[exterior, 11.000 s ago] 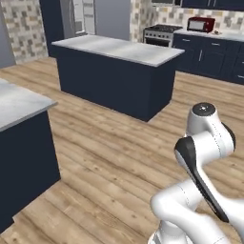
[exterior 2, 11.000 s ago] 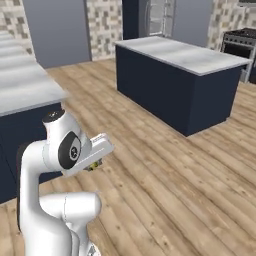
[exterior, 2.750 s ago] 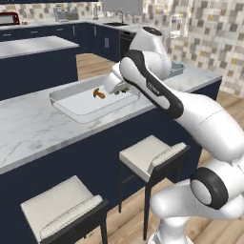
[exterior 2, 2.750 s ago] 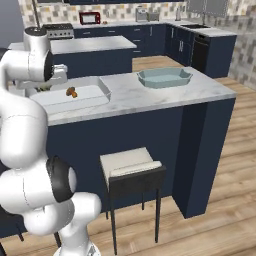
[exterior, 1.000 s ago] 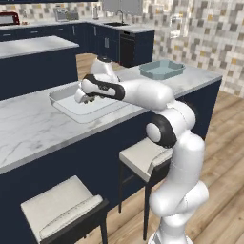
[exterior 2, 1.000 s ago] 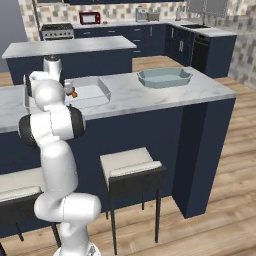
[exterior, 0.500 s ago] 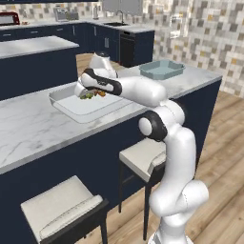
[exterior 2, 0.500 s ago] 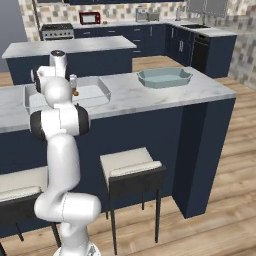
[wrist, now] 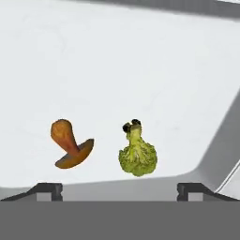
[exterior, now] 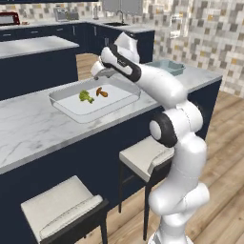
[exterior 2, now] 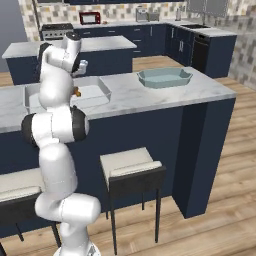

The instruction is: Place the cold items (mushroom and broccoli) from the fridge in one tupperware on the dining counter. Place the warm items (kebab skewer and hot dog) in the stove area in another tupperware.

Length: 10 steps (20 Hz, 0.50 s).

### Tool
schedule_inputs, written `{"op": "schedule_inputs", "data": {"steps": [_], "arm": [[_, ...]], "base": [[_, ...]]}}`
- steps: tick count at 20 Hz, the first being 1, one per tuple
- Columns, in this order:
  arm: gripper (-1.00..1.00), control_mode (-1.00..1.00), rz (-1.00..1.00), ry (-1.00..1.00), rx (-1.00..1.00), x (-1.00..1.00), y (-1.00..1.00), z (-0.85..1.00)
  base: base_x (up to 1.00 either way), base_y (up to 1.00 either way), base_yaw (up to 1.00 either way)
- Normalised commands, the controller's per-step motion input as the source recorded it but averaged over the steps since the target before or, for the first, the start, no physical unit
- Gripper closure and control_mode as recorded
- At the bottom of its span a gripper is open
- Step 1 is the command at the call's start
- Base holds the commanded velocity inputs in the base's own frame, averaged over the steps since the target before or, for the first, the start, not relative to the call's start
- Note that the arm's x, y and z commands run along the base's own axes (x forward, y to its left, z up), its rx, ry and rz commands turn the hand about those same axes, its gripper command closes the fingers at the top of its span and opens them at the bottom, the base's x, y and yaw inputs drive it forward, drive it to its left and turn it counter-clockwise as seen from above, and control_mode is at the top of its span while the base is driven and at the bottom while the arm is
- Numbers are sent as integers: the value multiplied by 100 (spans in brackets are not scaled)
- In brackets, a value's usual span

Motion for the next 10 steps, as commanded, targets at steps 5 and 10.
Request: {"op": "schedule_inputs", "data": {"steps": [5,10], "arm": [[-100,-100,-12,-10,12,-63,-100,-8],[-100,-100,-1,-24,13,-98,-100,-41]], "base": [[0,0,0],[0,0,0]]}}
